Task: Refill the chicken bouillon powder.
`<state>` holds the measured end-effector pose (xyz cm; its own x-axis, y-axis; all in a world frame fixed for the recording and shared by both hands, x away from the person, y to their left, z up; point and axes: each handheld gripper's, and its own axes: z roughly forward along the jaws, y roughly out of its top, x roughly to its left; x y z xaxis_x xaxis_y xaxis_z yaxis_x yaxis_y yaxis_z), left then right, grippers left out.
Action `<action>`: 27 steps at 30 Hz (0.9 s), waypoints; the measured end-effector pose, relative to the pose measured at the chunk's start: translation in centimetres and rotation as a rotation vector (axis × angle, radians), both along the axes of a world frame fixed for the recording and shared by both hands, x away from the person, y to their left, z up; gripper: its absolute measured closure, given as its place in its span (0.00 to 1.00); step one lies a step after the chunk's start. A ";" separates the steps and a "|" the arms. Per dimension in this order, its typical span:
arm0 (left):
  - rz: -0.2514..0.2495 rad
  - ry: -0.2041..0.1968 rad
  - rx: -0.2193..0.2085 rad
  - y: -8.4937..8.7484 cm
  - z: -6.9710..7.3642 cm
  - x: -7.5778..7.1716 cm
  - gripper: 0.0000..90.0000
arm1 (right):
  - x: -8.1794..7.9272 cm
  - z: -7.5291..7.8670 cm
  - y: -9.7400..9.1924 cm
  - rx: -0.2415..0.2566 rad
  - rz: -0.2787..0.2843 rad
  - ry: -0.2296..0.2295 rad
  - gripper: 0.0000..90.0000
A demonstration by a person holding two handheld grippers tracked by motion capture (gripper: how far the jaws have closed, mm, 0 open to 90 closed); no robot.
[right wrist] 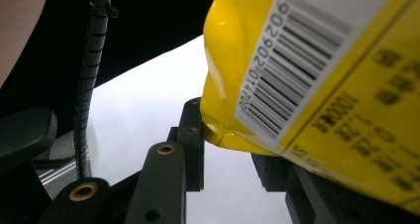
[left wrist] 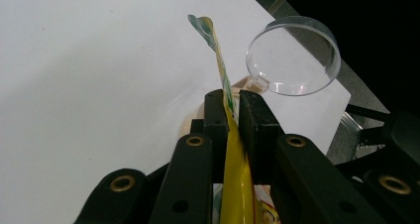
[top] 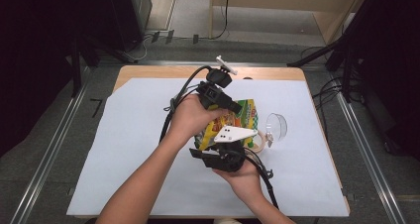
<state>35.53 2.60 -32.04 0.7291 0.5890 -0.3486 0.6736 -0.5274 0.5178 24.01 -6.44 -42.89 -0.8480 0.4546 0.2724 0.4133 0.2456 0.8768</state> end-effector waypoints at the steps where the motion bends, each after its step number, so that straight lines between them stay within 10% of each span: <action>1: 0.001 -0.001 0.005 0.0 0.1 0.0 0.92 | 0.0 0.0 0.0 0.000 -0.001 -0.002 0.78; 27: -0.004 0.012 -0.014 0.0 -0.1 0.0 0.92 | 0.1 -0.2 0.0 0.004 -0.012 0.013 0.79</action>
<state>35.57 2.59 -32.19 0.7268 0.5813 -0.3658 0.6780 -0.5224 0.5171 24.14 -6.39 -43.07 -0.8391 0.4634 0.2850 0.4275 0.2374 0.8723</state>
